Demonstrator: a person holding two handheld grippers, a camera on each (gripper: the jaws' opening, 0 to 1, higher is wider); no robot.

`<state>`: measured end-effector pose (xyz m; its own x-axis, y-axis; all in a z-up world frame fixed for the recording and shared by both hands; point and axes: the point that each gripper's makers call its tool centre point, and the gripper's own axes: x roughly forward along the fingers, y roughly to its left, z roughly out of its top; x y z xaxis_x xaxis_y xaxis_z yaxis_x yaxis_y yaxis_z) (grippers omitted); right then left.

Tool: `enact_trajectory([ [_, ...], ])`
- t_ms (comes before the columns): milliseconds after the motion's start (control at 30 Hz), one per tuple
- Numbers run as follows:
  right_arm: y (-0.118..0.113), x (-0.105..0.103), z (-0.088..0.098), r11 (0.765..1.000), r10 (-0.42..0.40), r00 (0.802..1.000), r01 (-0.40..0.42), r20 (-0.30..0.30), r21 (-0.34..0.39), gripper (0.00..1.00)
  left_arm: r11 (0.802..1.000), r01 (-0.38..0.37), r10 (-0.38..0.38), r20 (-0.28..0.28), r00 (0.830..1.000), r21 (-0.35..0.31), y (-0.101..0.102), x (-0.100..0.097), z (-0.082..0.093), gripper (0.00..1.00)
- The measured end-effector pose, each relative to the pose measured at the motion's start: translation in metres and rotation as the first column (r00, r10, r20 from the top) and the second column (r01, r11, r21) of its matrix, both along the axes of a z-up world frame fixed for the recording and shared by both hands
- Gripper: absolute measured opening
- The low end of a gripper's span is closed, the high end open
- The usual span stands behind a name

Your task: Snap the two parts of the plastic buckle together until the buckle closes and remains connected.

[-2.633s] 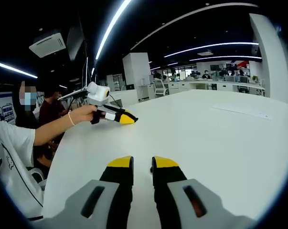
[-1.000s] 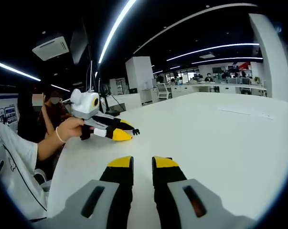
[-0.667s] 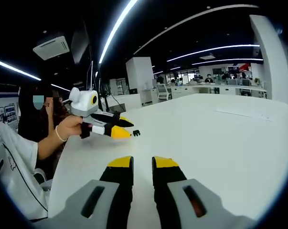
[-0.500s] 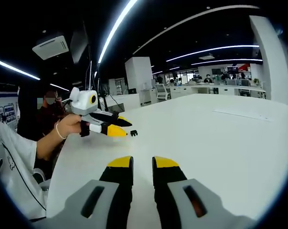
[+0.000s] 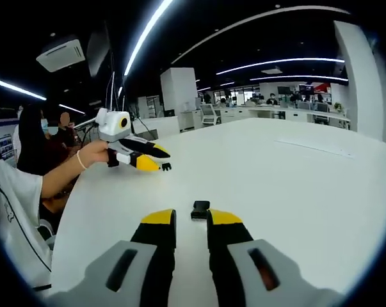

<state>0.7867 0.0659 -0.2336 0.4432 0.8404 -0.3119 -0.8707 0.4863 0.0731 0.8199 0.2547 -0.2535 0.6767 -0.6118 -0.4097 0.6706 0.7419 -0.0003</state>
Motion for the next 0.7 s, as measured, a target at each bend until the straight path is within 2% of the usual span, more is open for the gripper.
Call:
enact_trajectory([
  [133,0.003,0.001,-0.002,0.999,-0.029,1.0,0.03,0.004,-0.036,0.21,1.0,0.025,-0.025,-0.003,1.0,0.013,0.001,0.005,-0.004,0.33],
  [267,0.006,0.001,0.0,0.997,-0.042,0.998,0.044,0.036,-0.063,0.23,0.996,0.085,-0.085,0.009,0.996,0.018,-0.005,0.003,-0.005,0.33],
  [433,0.014,0.001,0.001,0.997,-0.032,0.999,0.034,0.038,-0.066,0.24,0.99,0.135,-0.135,0.008,0.991,0.03,-0.007,0.0,-0.005,0.32],
  [700,0.018,0.004,-0.004,0.997,-0.053,0.998,0.054,0.019,-0.061,0.24,0.984,0.18,-0.18,-0.013,0.984,0.001,-0.009,0.0,-0.005,0.3],
])
